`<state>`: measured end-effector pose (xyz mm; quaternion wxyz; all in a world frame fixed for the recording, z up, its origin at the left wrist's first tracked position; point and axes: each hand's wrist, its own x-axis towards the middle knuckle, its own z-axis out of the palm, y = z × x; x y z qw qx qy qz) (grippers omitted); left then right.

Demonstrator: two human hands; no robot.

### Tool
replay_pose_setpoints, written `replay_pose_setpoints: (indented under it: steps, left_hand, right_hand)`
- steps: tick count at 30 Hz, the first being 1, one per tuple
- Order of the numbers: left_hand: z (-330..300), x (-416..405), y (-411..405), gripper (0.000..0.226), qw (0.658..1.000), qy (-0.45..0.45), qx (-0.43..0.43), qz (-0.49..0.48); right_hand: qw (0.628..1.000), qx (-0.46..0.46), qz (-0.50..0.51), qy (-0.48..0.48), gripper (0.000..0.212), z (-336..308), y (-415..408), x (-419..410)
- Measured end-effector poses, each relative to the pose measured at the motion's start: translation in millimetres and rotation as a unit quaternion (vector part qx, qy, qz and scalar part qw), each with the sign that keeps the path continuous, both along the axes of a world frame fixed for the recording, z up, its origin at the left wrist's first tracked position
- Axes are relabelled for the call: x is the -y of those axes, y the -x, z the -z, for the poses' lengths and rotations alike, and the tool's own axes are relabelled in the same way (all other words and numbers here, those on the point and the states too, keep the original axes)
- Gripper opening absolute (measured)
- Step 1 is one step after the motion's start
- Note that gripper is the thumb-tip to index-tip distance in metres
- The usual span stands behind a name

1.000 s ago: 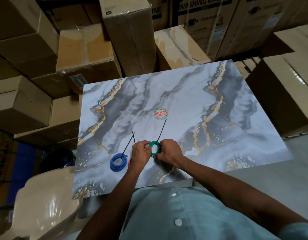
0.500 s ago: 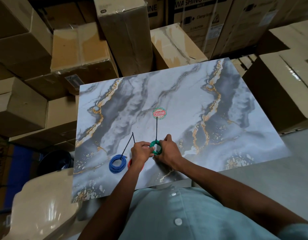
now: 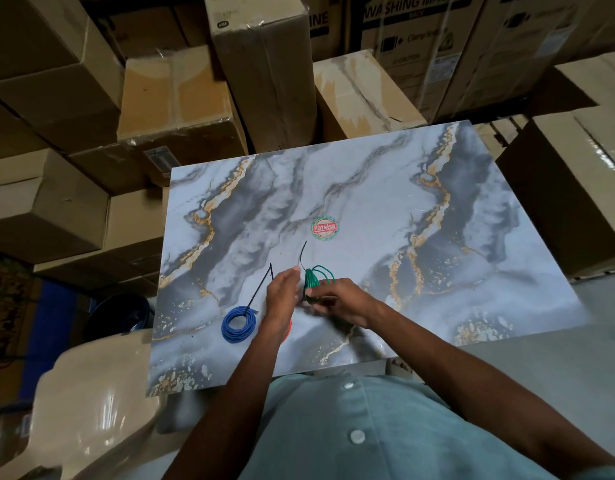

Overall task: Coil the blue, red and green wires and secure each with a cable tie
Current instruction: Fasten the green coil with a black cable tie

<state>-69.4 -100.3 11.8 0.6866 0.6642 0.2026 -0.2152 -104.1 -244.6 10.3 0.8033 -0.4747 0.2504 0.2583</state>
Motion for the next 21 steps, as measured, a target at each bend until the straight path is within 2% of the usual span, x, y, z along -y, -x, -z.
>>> replay_pose_setpoints:
  steps: [4, 6, 8, 10, 13, 15, 17, 19, 21]
  left_hand:
    - [-4, 3, 6, 0.025, 0.997, 0.026, -0.046, 0.061]
    - [-4, 2, 7, 0.023, 0.997, 0.019, -0.033, 0.059]
    - [-4, 2, 9, 0.021, 0.998, 0.018, -0.025, 0.046]
    - [-3, 3, 10, 0.02, 1.0, 0.01, -0.017, 0.024]
    - [0, 2, 9, 0.021, 1.0, -0.019, -0.009, 0.0]
    - [3, -1, 8, 0.018, 0.999, -0.046, 0.005, -0.002]
    - [10, -6, 7, 0.021, 0.995, -0.095, 0.028, 0.022]
    - [42, -13, 1, 0.03, 0.985, -0.155, 0.054, 0.055]
    - [44, -16, 1, 0.03, 0.971, -0.211, 0.074, 0.087]
  right_hand:
    - [0.992, -0.059, 0.001, -0.11, 0.014, -1, 1, 6]
    - [0.99, -0.061, 0.018, -0.13, 0.019, 0, 2, 6]
    - [0.993, -0.047, 0.017, -0.11, 0.026, 0, 0, 3]
    - [0.999, -0.033, -0.008, -0.037, 0.028, 0, -2, -3]
    - [0.99, 0.011, -0.038, 0.135, 0.032, 8, -2, -11]
    - [0.96, 0.06, -0.048, 0.269, 0.039, 14, 3, -12]
    - [0.914, 0.11, -0.061, 0.385, 0.035, 15, 8, -9]
    - [0.887, 0.136, -0.069, 0.437, 0.026, 13, 11, -6]
    - [0.872, 0.149, -0.093, 0.456, 0.021, 12, 13, -6]
